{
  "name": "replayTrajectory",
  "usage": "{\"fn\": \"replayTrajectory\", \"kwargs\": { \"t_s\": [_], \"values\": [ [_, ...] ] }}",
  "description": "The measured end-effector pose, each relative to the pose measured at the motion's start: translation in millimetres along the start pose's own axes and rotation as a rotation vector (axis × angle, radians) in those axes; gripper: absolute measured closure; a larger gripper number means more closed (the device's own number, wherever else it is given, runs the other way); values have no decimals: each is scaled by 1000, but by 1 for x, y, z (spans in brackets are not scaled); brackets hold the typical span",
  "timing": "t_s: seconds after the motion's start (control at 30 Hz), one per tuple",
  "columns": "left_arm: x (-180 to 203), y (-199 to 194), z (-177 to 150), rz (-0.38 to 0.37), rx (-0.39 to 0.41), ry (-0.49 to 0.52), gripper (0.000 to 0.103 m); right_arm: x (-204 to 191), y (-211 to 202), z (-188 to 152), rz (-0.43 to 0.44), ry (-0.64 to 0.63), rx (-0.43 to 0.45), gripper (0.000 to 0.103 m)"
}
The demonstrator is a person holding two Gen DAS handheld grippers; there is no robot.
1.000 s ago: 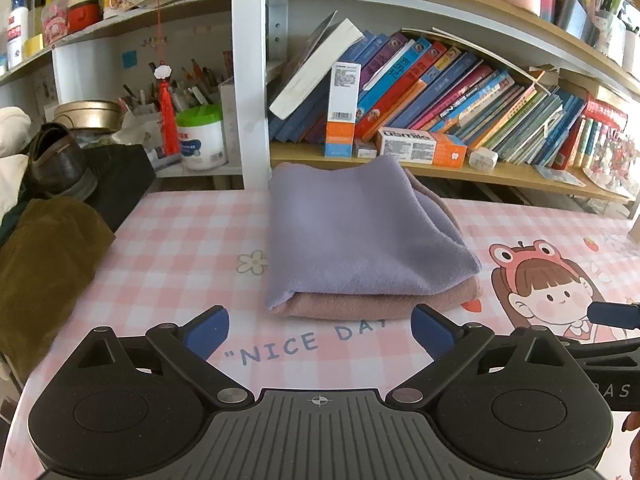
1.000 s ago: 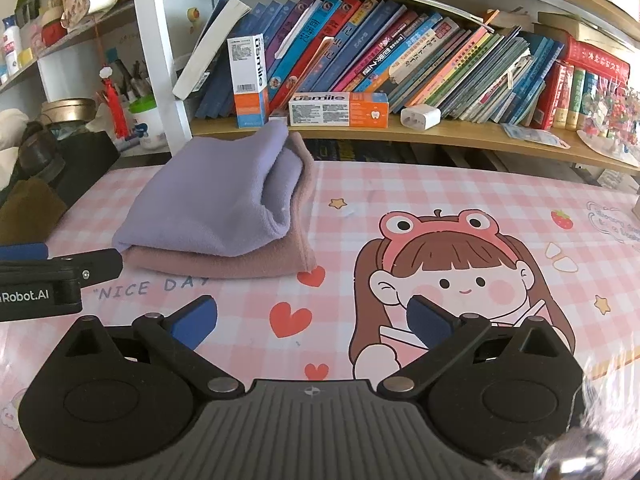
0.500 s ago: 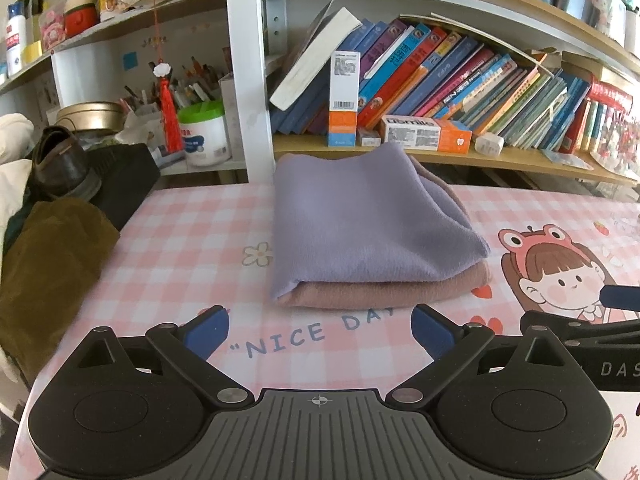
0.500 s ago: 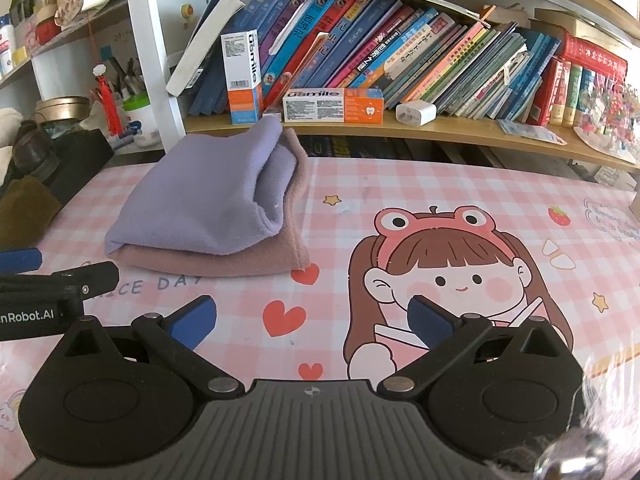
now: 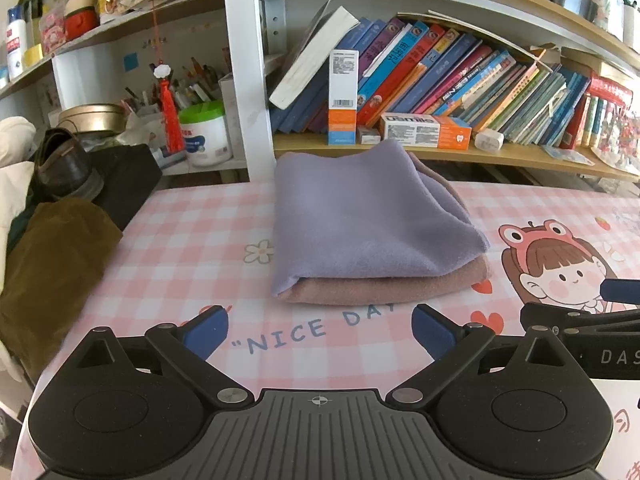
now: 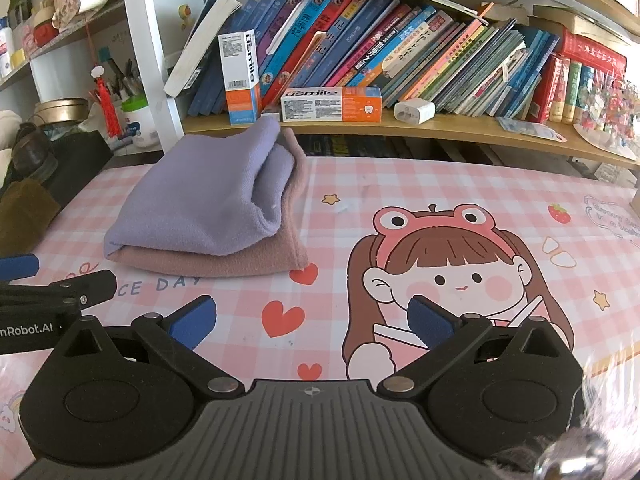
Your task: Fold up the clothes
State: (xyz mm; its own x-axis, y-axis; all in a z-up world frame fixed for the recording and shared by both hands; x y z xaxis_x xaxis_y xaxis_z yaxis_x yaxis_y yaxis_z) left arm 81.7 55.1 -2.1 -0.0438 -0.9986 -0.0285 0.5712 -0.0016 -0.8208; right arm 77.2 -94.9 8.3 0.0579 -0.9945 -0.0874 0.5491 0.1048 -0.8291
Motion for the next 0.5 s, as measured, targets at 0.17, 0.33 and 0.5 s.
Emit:
{"fn": "replayTrajectory", "kwargs": {
  "t_s": [0.17,0.33,0.5],
  "values": [
    [0,-2,-1,-1,3,0,3,0,-1,-1,1,6,3,0],
    [-1,-3,-1,1,6,1,3,1,-2,-1,4,6,4,0],
    [-1,-3,-1,3,8,2,3,0,-3,-2,7,4,4,0]
  ]
}}
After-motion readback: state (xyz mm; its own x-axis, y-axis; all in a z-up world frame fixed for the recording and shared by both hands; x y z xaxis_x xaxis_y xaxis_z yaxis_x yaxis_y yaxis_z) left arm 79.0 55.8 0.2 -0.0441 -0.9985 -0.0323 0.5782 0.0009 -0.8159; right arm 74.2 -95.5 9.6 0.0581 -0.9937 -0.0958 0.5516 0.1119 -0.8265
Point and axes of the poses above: each gripper's, at about its wrist camera, not at the fingertips, and y roughly the way its jaws point, x to its right, z to its top, the point moved 1 cm from there along y, roughly the way its jaws point, and after that the axes turned 15 degrees about -x, right-handed, at the moved point
